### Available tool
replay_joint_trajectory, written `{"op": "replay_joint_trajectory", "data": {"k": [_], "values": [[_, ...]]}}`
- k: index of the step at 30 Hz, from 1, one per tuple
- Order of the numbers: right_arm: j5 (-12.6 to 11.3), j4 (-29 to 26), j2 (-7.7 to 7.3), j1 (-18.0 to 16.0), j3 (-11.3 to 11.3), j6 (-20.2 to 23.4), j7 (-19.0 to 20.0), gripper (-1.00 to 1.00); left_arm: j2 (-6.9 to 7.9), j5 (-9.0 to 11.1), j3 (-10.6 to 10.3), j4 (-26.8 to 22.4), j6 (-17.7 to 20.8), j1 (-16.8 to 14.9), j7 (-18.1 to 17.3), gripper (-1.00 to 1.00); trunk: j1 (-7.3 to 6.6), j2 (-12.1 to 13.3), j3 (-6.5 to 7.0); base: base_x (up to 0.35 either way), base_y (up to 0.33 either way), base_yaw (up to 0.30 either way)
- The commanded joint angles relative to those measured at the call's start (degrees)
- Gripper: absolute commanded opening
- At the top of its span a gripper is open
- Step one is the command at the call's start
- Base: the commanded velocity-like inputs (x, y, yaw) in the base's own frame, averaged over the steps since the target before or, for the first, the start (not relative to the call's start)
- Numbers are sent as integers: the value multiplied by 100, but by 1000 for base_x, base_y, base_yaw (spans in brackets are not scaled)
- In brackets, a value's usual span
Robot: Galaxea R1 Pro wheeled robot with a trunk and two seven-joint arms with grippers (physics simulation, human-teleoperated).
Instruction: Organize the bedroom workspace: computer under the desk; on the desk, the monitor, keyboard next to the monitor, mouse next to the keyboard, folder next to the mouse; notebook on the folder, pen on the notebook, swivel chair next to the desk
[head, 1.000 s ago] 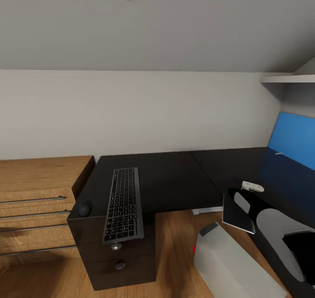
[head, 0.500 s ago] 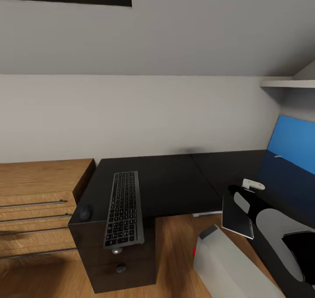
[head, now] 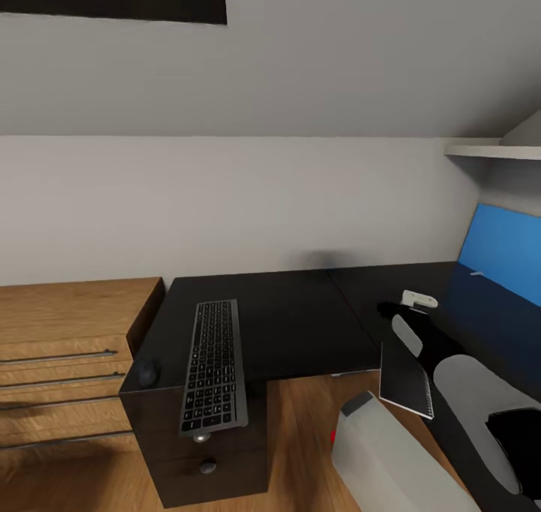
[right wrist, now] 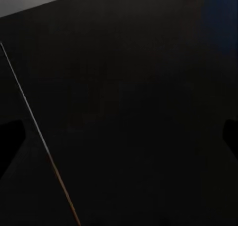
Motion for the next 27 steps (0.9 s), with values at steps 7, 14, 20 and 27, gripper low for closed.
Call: {"op": "replay_joint_trajectory", "data": {"k": [7,14,20,27], "values": [[-101,-4160,-83,2074,-156,1349,-462,100,5,58,-32,10,-34,-5,36,100,-66,119,49,0,0,0],[-1275,-5241,-59,2655,-246,1482,-747,100,6,59,-32,17,-33,-4,36,100,-66,119,49,0,0,0],[-2548,-5441,-66,2739,-310,1489,-807,100,8,60,-32,19,-41,-4,36,100,-66,119,49,-11,0,0],[-2785,-5450,-70,2756,-317,1474,-810,100,8,52,-32,19,-51,-4,27,100,-66,119,55,-228,45,-27]]}}
